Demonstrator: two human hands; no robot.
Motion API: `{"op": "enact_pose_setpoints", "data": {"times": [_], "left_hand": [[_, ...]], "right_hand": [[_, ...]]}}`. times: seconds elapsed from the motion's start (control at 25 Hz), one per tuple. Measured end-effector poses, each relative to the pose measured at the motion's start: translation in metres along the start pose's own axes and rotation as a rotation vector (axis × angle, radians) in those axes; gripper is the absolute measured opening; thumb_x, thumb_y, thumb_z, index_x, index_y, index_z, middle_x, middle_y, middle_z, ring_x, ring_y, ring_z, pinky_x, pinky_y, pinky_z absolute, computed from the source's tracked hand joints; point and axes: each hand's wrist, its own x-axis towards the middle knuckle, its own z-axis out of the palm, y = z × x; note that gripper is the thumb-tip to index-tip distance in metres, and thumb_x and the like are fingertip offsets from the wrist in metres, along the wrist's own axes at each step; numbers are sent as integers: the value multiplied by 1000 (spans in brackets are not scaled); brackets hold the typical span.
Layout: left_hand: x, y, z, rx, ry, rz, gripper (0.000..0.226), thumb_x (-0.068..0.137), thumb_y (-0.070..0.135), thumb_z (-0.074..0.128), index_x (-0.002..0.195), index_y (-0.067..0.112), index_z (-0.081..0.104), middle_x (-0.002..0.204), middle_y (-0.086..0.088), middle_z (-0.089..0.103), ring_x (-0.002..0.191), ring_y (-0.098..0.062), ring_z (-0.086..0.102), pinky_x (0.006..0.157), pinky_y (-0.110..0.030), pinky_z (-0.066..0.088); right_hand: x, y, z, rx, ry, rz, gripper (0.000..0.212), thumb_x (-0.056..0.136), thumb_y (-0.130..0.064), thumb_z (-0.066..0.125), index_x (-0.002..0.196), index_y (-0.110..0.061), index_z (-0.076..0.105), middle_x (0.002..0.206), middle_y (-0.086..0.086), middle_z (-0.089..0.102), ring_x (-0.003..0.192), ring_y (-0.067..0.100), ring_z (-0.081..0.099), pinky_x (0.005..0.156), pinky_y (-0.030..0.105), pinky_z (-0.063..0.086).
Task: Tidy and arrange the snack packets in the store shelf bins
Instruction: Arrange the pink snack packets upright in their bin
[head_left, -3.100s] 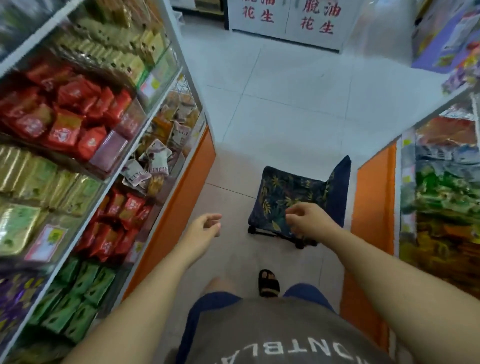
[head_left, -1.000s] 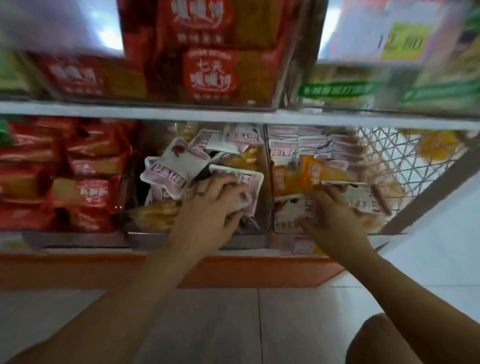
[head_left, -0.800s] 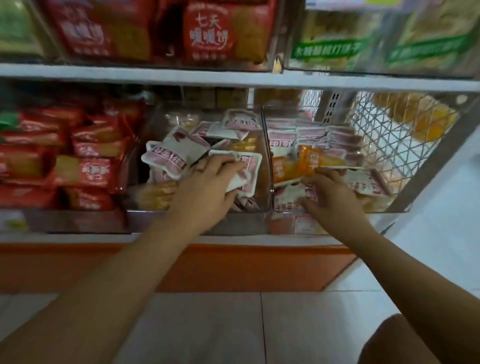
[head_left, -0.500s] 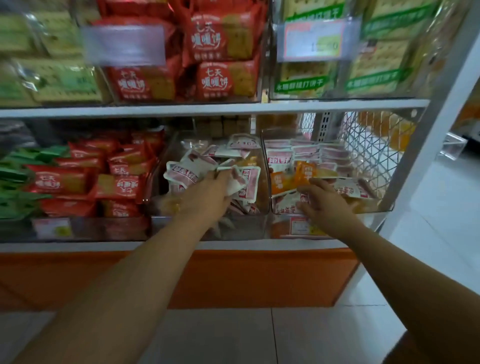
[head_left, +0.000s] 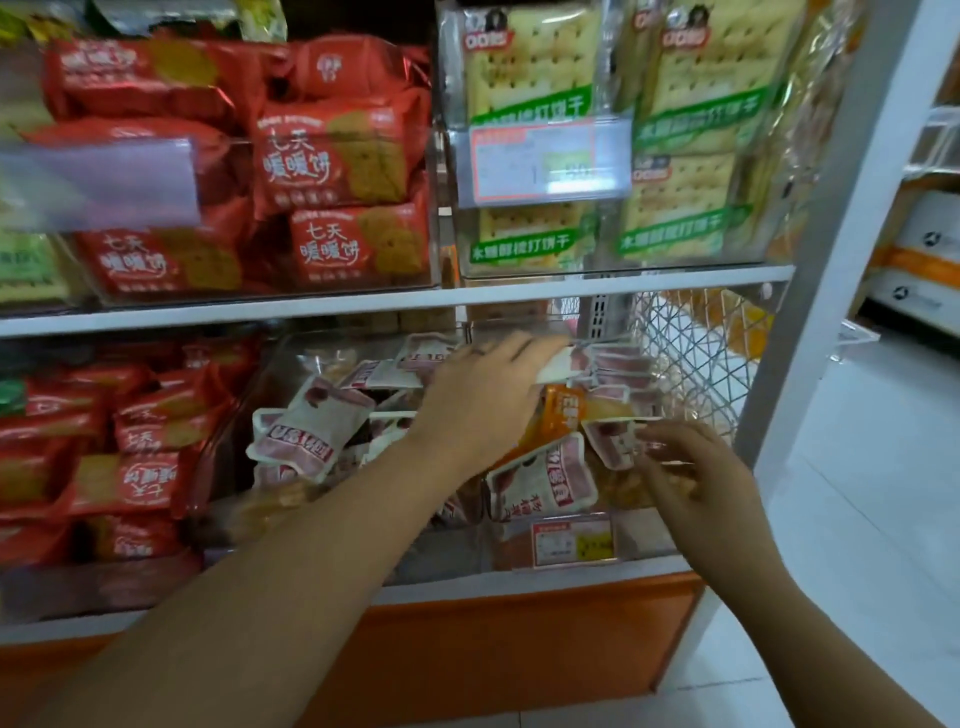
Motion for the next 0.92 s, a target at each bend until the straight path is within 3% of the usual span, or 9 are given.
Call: {"op": "enact_pose_setpoints", "data": {"times": [0.12, 0.2, 0.32, 0.44, 0.64, 0.72, 0.8, 0.92], "left_hand": [[27, 10, 25, 90, -192, -15, 51, 98, 35, 41, 147, 30, 24, 146, -1, 41, 128, -26, 43, 103, -40, 34], [32, 8, 27, 71, -262, -55, 50, 97, 40, 43, 144, 31, 31, 145, 1, 41, 129, -24, 43, 106, -42, 32], [18, -15, 13, -8, -197, -107, 41, 93, 38, 50, 133, 30, 47, 136, 4, 52, 118, -19, 52, 99, -39, 42], [-10, -52, -5, -127, -200, -241, 38, 90, 31, 56, 128, 30, 53, 123, 5, 60, 106, -14, 57, 88, -33, 48], [-41, -92, -14, -171, -596, -321, 64, 84, 27, 68, 140, 22, 39, 137, 2, 48, 120, -12, 48, 97, -20, 36], [-40, -99, -11, -125, -625, -294, 68, 78, 29, 74, 138, 24, 42, 128, 3, 49, 112, -11, 48, 95, -21, 38], [-38, -104, -11, -53, -631, -271, 60, 77, 32, 73, 131, 28, 47, 117, 5, 49, 100, -9, 48, 87, -25, 42], [-43, -105, -16, -32, -579, -229, 28, 83, 29, 67, 107, 30, 53, 104, 5, 52, 87, -9, 50, 72, -25, 40]], "right_hand": [[-3, 13, -10, 5, 7, 51, 18, 85, -8, 63, 96, -22, 64, 104, -3, 60, 82, 0, 60, 65, 3, 45], [-6, 19, -7, -22, -27, 35, 21, 85, -6, 62, 99, -21, 65, 105, -5, 60, 85, 4, 60, 69, 11, 50], [-6, 17, 1, -46, -69, -9, 23, 84, -9, 61, 103, -21, 64, 107, -6, 60, 93, 12, 59, 79, 26, 52], [-5, 5, 13, -51, -108, -62, 20, 85, -15, 61, 105, -19, 65, 103, -7, 59, 84, 7, 58, 73, 18, 50], [-5, -11, 36, -17, -200, -108, 26, 89, -25, 55, 113, -22, 62, 102, -12, 56, 86, 1, 57, 75, 21, 53], [-6, -11, 41, -18, -209, -81, 25, 88, -21, 57, 113, -22, 62, 103, -12, 58, 87, 4, 58, 77, 24, 53], [-6, -12, 42, -35, -210, -71, 25, 87, -16, 59, 111, -22, 63, 100, -13, 58, 86, 3, 57, 76, 23, 52], [-1, -19, 38, -71, -191, -99, 21, 86, -15, 61, 106, -20, 65, 95, -11, 61, 82, 5, 56, 77, 24, 49]]}}
